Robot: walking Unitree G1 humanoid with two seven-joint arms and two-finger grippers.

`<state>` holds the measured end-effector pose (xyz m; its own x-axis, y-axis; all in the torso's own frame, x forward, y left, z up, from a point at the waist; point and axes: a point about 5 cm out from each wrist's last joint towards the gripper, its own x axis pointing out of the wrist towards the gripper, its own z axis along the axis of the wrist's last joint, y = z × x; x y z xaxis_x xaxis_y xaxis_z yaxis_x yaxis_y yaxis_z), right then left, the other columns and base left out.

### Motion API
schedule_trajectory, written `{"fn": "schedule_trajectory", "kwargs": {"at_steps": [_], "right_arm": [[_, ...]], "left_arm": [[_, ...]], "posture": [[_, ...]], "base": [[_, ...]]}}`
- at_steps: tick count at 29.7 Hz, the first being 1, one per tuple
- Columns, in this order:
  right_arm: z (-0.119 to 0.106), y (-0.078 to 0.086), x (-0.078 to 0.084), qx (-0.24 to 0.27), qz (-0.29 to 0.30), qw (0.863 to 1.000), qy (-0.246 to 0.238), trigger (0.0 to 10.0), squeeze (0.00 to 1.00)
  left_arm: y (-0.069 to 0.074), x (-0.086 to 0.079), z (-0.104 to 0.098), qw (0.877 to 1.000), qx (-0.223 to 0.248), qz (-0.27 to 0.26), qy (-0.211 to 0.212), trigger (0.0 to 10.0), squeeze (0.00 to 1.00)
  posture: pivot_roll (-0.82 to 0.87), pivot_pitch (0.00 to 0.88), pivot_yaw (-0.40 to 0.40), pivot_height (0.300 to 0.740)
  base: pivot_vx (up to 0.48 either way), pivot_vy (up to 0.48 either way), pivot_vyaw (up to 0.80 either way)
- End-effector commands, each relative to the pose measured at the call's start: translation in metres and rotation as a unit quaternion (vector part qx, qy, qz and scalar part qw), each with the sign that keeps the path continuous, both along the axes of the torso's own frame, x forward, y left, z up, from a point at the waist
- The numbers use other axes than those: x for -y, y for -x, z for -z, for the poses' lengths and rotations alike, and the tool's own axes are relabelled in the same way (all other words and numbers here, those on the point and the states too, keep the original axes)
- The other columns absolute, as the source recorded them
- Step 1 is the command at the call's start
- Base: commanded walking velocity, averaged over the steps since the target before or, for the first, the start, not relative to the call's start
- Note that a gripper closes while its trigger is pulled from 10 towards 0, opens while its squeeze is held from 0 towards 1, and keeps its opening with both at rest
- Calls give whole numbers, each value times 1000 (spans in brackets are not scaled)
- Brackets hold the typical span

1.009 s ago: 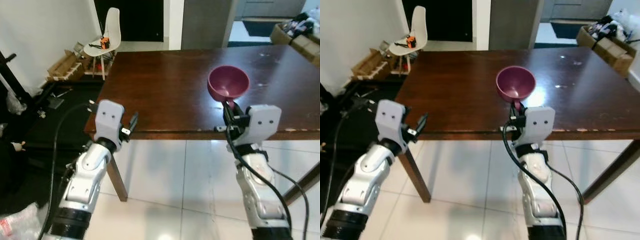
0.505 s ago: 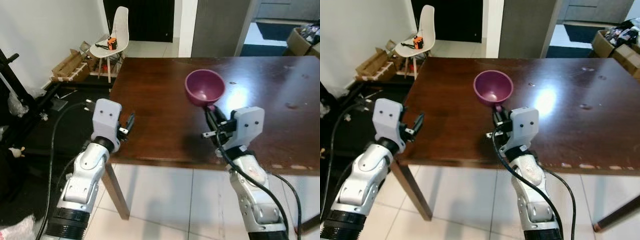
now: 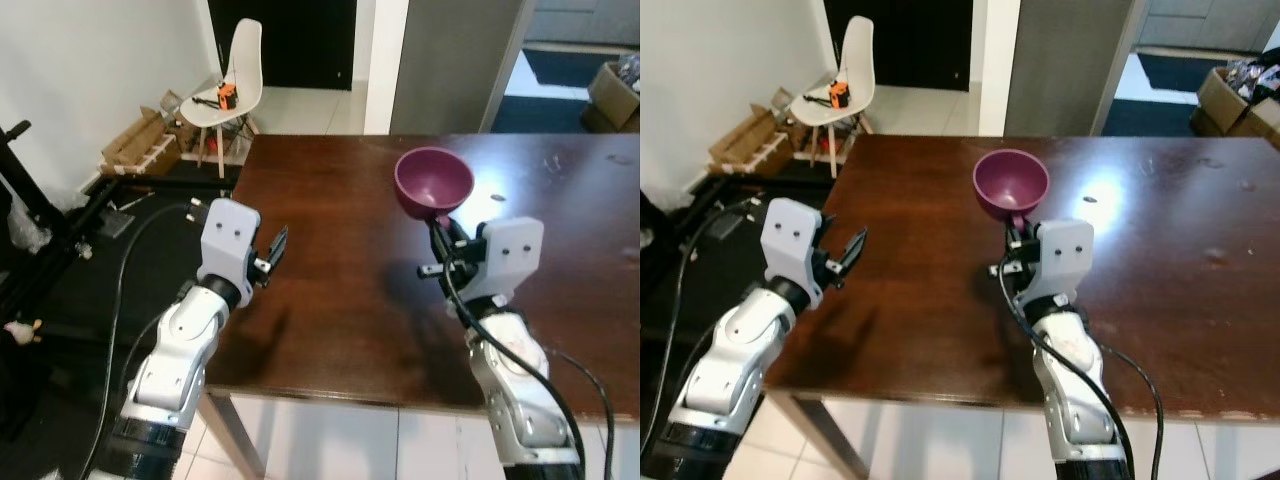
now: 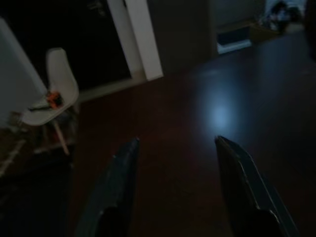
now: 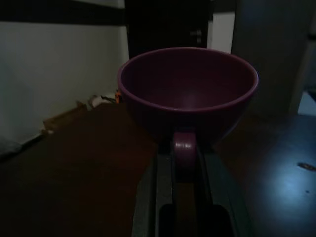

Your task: Setting the table

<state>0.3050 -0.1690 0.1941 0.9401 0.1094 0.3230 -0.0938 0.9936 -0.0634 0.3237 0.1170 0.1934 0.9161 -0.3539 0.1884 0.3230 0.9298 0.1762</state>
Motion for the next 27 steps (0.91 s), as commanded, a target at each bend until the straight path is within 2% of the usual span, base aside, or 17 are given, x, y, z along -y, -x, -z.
{"fn": "schedule_trajectory", "kwargs": {"at_steps": [1,16,21,25,27], "right_arm": [[2,1,0,-3,3,1000,2,10000,0],[10,0,2,-16,8,1000,1,10000,0],[16,-2,6,-30,14,999,-13,10000,0],[19,-7,2,-39,-2,999,-14,10000,0],[21,-14,-5,-46,-26,999,-14,10000,0]], "left_arm": [[2,-1,1,1000,-6,3,-2,10000,0],[2,-3,0,1000,-9,-3,5,10000,0],[2,-4,-1,1000,-11,-4,4,10000,0],[2,-5,-3,1000,-15,2,-10,10000,0],[2,-7,-6,999,-24,22,-34,10000,0]], "posture": [[-64,0,141,740],[-60,0,141,740],[-51,0,146,740],[-37,0,158,740],[-11,20,170,740]], "base": [[0,0,0],[0,0,0],[0,0,0],[0,0,0],[0,0,0]]}}
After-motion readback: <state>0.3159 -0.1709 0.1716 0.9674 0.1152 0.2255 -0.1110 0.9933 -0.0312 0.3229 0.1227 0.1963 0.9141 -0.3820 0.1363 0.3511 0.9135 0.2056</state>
